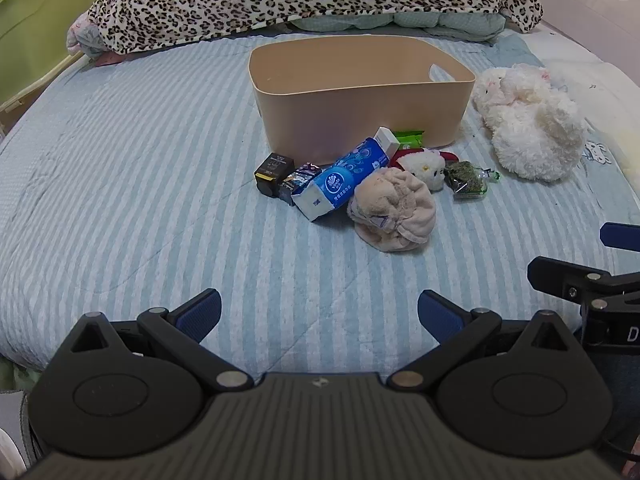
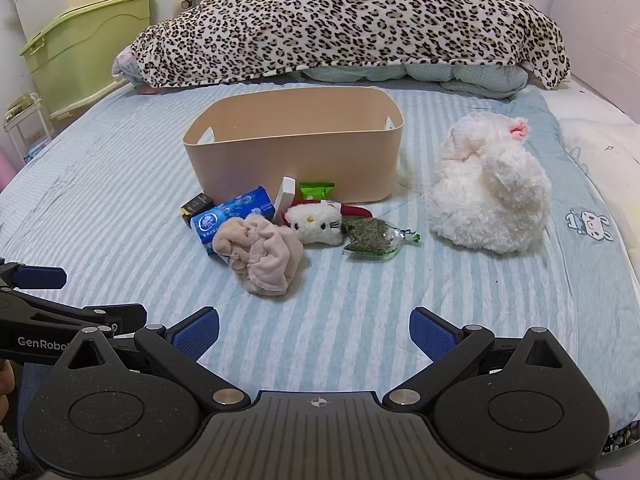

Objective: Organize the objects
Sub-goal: 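Move both tools toward the pile of items in front of the basket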

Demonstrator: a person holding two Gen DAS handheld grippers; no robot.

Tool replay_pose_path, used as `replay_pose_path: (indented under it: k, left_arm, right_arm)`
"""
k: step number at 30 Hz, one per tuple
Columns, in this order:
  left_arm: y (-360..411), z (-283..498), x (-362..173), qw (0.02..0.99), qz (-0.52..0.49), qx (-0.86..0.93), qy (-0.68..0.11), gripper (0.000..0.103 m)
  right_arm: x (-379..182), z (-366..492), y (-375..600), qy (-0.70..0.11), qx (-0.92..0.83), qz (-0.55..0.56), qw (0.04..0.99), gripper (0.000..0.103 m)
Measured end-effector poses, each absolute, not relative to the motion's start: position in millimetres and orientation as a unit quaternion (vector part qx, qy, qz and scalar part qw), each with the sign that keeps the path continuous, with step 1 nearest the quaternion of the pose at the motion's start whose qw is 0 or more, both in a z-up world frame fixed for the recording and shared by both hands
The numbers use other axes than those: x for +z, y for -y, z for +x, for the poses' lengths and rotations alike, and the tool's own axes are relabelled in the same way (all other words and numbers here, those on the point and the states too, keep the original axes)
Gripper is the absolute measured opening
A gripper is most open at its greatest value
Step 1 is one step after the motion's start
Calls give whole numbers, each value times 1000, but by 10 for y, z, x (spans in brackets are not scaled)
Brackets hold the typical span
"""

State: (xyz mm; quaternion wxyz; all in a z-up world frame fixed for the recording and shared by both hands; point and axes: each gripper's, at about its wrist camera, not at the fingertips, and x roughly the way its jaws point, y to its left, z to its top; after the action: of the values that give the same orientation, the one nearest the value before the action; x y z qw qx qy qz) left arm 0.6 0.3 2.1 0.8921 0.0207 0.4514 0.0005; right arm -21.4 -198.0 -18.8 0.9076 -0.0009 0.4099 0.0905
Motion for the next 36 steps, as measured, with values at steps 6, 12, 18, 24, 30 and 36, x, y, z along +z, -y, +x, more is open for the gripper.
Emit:
replay_pose_path:
  k: [6,12,18,24,30,36]
  left_arm:
    - [0,6,27,891,19,0,-453,103]
    - [-7,6,22,891,19,2,-453,103]
    - [-13,7,20,891,18,2,-453,103]
    - [-58,37,9,892,10,3,-452,103]
    - [-103,99,-31,890,24,-32,-455,103]
    - [-137,169,-80,889,22,-28,-457,103]
  right_arm:
    - [-185,-215,1986,-410,91,0,908,103]
    - [-186,-215,1984,-410,91,0,907,103]
    - [-183,-210,1982,-410,91,-1,908,103]
    - [-204,-187,1987,-411,89,-1,907,103]
    - [-225,-131,1963,-412,89,-2,907,103]
    - [-252,-27,1940,-410,89,-5,908,103]
